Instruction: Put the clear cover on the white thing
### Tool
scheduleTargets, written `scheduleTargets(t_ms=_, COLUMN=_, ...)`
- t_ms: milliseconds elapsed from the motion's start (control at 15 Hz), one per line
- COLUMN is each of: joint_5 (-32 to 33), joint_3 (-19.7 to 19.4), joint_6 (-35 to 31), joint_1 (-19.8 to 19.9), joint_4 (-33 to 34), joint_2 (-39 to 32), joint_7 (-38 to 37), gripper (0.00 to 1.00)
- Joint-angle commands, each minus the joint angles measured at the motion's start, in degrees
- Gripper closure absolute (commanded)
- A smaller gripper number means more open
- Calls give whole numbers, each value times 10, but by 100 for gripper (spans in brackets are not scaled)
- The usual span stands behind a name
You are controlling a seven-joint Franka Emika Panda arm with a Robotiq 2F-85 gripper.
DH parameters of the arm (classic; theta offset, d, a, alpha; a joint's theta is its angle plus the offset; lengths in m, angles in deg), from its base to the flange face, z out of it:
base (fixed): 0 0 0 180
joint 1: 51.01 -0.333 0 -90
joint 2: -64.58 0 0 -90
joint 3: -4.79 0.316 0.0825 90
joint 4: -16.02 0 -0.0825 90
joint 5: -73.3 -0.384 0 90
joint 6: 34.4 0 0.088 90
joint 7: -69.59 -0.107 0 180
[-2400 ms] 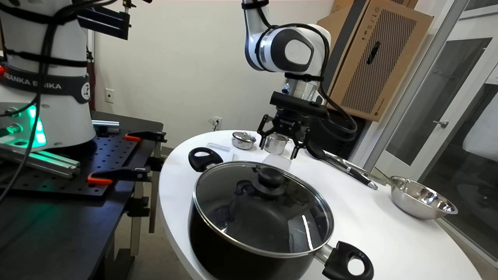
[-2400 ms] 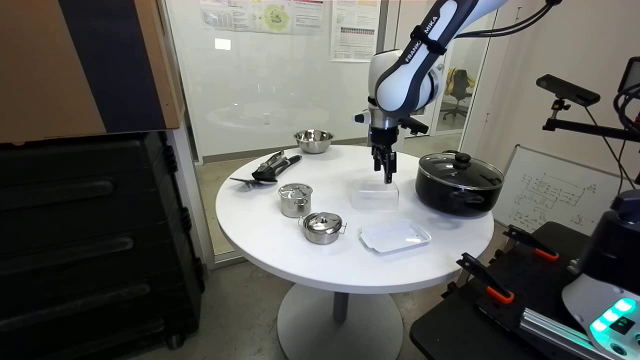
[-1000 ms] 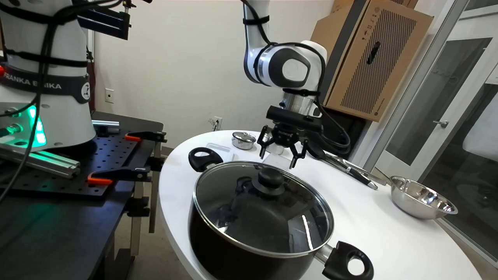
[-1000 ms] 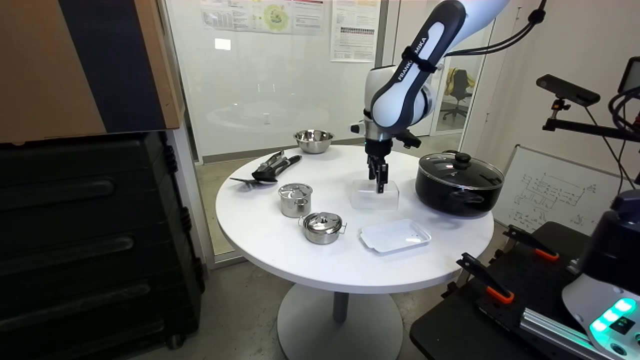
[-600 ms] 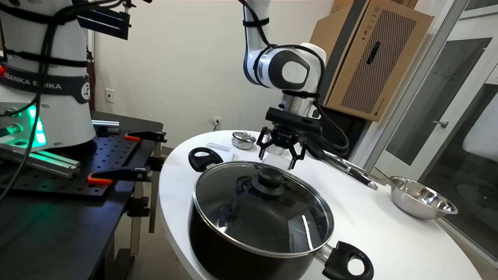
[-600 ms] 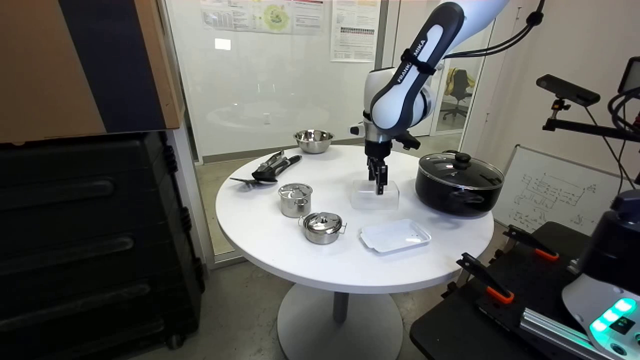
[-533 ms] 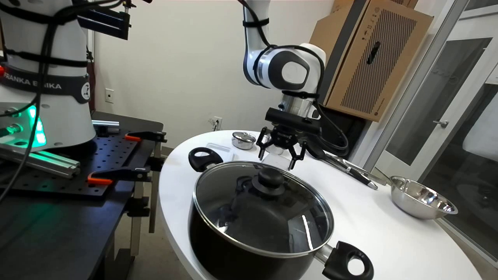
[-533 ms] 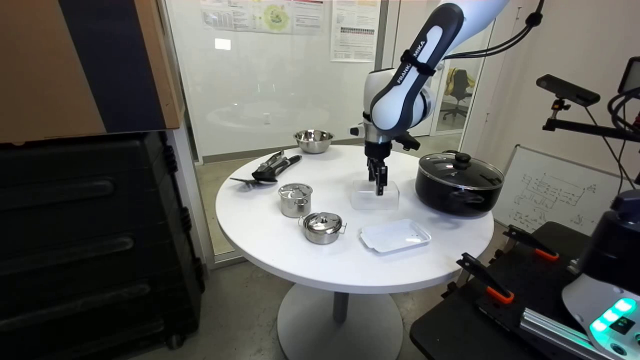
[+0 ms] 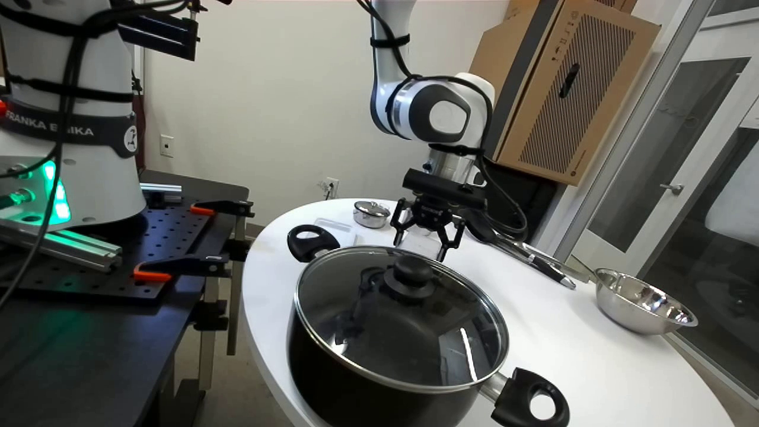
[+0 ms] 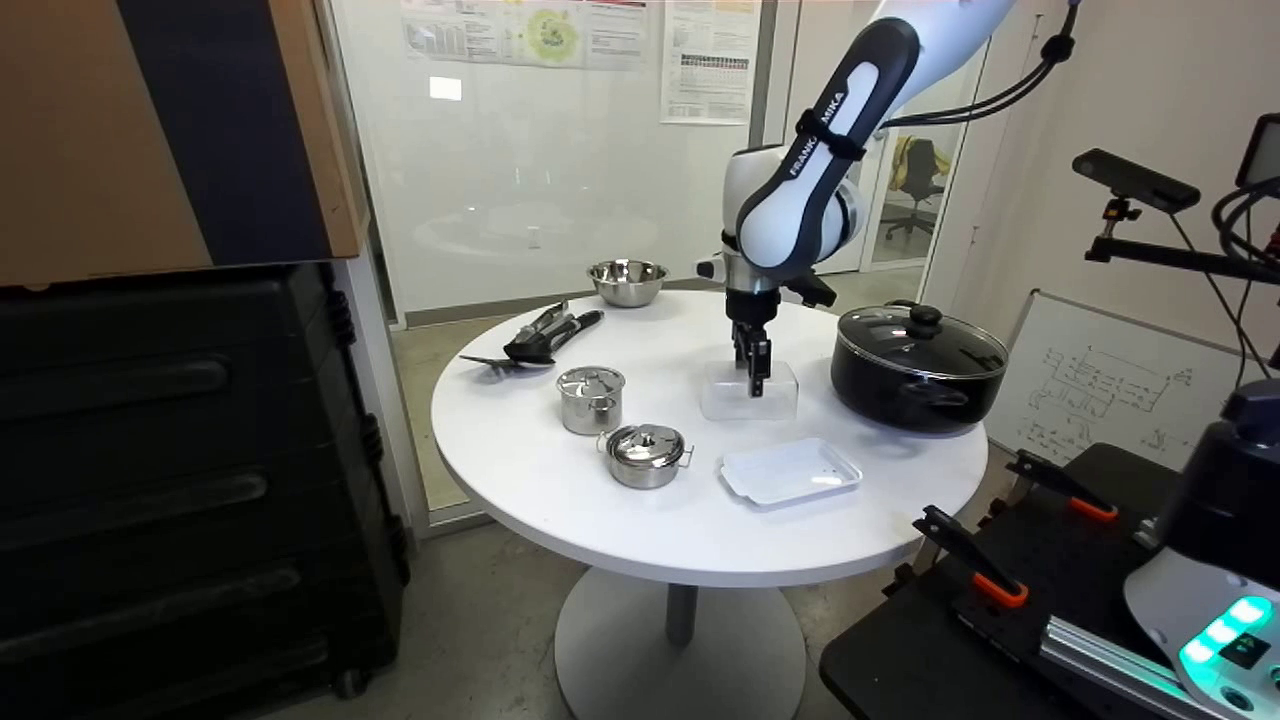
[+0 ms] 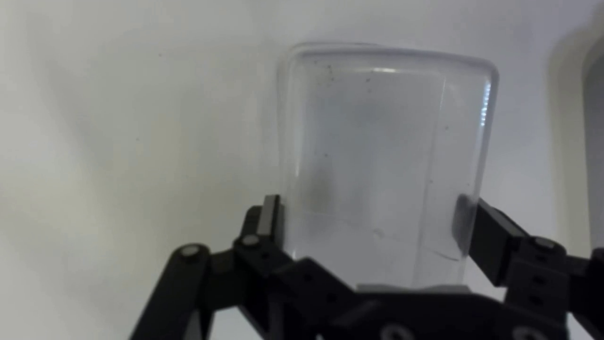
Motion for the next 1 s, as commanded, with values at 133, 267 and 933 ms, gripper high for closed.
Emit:
scheduleTargets(t_ms=133, joint_5=15, joint_3=21, joint_6=8, joint_1=7, joint_4=-30, joint_2=47, joint_7=22, gripper=35)
scheduleTargets(t_ms=267, joint_5=13, joint_3=36, joint_6=13, joint_1=13, joint_4=-58, joint_2=80, joint_7=53, gripper=35)
scheduleTargets(t_ms=933, joint_5=-78, joint_3=87, joint_6=45, joint_1=11, joint_4=-223, joint_2=215, joint_7=222, gripper=35)
